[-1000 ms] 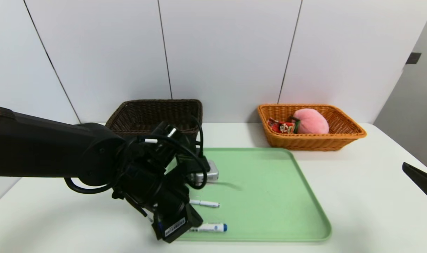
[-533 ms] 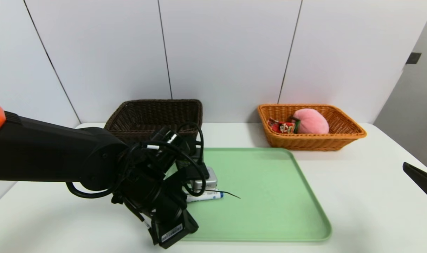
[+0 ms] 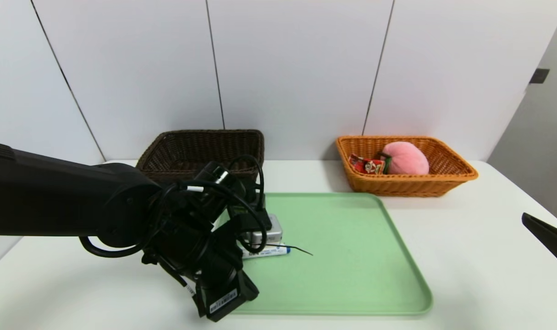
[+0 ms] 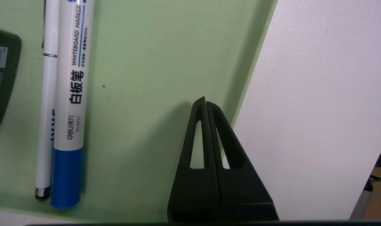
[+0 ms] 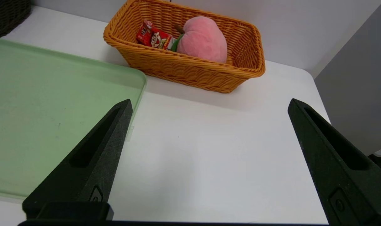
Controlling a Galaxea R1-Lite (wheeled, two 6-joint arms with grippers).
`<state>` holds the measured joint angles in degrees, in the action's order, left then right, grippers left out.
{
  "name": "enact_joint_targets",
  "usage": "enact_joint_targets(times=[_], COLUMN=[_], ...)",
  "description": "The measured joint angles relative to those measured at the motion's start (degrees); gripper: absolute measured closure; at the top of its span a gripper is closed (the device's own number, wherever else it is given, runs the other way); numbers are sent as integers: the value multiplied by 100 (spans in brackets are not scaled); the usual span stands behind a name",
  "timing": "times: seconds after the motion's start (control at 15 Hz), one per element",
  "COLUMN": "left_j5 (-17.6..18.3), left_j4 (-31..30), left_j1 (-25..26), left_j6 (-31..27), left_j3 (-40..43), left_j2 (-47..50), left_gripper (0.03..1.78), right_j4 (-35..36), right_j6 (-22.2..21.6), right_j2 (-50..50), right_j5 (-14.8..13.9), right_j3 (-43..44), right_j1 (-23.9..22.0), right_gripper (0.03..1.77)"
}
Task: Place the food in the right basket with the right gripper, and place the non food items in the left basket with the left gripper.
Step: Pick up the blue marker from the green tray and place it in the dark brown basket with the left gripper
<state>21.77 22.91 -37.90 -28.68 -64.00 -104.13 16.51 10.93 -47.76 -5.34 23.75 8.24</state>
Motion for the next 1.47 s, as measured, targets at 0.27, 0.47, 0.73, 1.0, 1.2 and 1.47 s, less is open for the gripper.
enact_joint_targets(times=[0.27,0.47,0.73,1.0,1.2,1.47], left_j5=[-13,-50,-50,-52,-61,-100], left_j4=[7,7,2,-304,-491,-623], left_j1=[1,1,1,1,15,133], left_j6=[7,-6,24,35,40,35], left_j3=[33,113,193,223,229,234], left_j2=[72,143,223,254,215,129], left_gripper=[177,177,127,80,57,39], right_j4=[0,-2,-9,-11,-9,-11], right_j6=[2,4,6,6,4,9], right_j2=[5,30,116,154,201,251], right_j5=[2,0,5,7,7,9], right_j3=[-21,-66,-173,-151,-143,-149], right_j1=[0,0,0,0,0,0], right_gripper=[9,9,9,9,9,9])
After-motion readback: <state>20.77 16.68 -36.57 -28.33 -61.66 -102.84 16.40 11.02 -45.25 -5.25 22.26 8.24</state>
